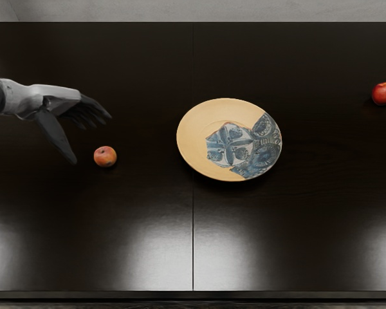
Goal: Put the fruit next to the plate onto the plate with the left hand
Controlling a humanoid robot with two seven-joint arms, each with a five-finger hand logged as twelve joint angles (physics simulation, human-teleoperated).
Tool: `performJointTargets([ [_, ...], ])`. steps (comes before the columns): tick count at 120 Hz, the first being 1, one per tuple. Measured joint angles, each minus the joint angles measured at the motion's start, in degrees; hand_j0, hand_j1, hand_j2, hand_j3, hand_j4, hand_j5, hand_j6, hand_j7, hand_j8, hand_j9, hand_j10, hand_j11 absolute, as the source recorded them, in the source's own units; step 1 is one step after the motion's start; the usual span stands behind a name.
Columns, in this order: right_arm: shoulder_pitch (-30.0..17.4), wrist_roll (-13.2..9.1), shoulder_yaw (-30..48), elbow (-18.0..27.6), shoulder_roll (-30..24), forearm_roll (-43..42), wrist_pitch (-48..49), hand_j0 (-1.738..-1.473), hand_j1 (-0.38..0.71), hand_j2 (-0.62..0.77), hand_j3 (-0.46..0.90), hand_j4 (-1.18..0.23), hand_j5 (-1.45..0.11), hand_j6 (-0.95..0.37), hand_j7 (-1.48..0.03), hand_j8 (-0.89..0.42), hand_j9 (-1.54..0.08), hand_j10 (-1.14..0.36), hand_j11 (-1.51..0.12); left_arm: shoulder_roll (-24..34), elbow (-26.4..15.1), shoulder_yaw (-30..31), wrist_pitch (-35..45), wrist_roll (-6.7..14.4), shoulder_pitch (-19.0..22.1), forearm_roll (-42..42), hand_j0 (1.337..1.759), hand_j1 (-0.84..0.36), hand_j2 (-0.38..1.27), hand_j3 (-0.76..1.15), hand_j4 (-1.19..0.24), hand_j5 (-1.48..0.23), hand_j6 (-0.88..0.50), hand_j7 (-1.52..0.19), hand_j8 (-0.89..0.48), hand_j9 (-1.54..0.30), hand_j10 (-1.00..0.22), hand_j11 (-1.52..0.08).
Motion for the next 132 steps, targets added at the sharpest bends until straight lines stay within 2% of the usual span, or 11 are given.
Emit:
performJointTargets([
  [20,0.0,0.3,0.1,0.0,0.0,0.0,-0.1,-1.658,-0.31,-0.01,0.00,-0.03,-0.04,-0.03,-0.04,-0.03,-0.04,-0.03,-0.04,0.8,0.2,-0.7,-1.0,0.0,0.0,-0.9,1.658,0.03,0.06,0.00,-0.27,-0.35,-0.27,-0.35,-0.27,-0.35,-0.27,-0.35],
  [27,0.0,0.3,0.1,0.0,0.0,0.0,-0.2,-1.658,-0.31,-0.01,0.00,-0.03,-0.04,-0.03,-0.04,-0.03,-0.04,-0.03,-0.04,-0.2,0.0,-0.5,-1.2,0.0,-0.3,1.7,1.658,0.03,0.06,0.00,-0.27,-0.35,-0.27,-0.35,-0.27,-0.35,-0.27,-0.35],
  [42,0.0,0.4,0.0,0.0,0.0,0.0,-0.2,-1.658,-0.31,-0.01,0.00,-0.03,-0.04,-0.03,-0.04,-0.03,-0.04,-0.03,-0.04,-9.8,-1.1,2.0,1.5,0.0,0.4,21.0,1.658,0.03,0.06,0.00,-0.27,-0.35,-0.27,-0.35,-0.27,-0.35,-0.27,-0.35],
  [54,0.0,0.4,0.0,0.0,0.0,0.0,-0.2,-1.658,-0.31,-0.01,0.00,-0.03,-0.04,-0.03,-0.04,-0.03,-0.04,-0.03,-0.04,-10.5,-1.7,7.6,10.7,0.0,0.5,35.8,1.658,0.03,0.06,0.00,-0.27,-0.35,-0.27,-0.35,-0.27,-0.35,-0.27,-0.35],
  [69,0.0,0.4,0.0,0.0,0.0,0.0,-0.2,-1.658,-0.31,-0.01,0.00,-0.03,-0.04,-0.03,-0.04,-0.03,-0.04,-0.03,-0.04,-12.0,-1.9,15.0,20.5,0.0,0.4,44.7,1.658,0.03,0.06,0.00,-0.27,-0.35,-0.27,-0.35,-0.27,-0.35,-0.27,-0.35],
  [93,0.0,0.4,0.0,0.0,0.0,0.0,-0.2,-1.658,-0.31,-0.01,0.00,-0.03,-0.04,-0.03,-0.04,-0.03,-0.04,-0.03,-0.04,-13.2,-4.3,19.2,25.0,0.0,4.3,48.9,1.658,0.03,0.06,0.00,-0.28,-0.35,-0.28,-0.35,-0.28,-0.35,-0.28,-0.35],
  [108,0.0,0.4,0.0,0.0,0.0,0.0,-0.2,-1.658,-0.31,-0.01,0.00,-0.03,-0.04,-0.03,-0.04,-0.03,-0.04,-0.03,-0.04,-15.1,-5.1,20.2,25.6,0.0,4.3,50.5,1.658,0.01,0.06,0.00,-0.29,-0.38,-0.29,-0.38,-0.29,-0.37,-0.29,-0.37],
  [132,0.0,0.4,0.0,0.0,0.0,0.0,-0.2,-1.658,-0.31,-0.01,0.00,-0.03,-0.04,-0.03,-0.04,-0.03,-0.04,-0.03,-0.04,-16.0,-3.7,21.7,26.0,0.0,4.6,52.7,1.658,-0.04,0.07,0.00,-0.33,-0.42,-0.33,-0.42,-0.33,-0.42,-0.33,-0.42],
])
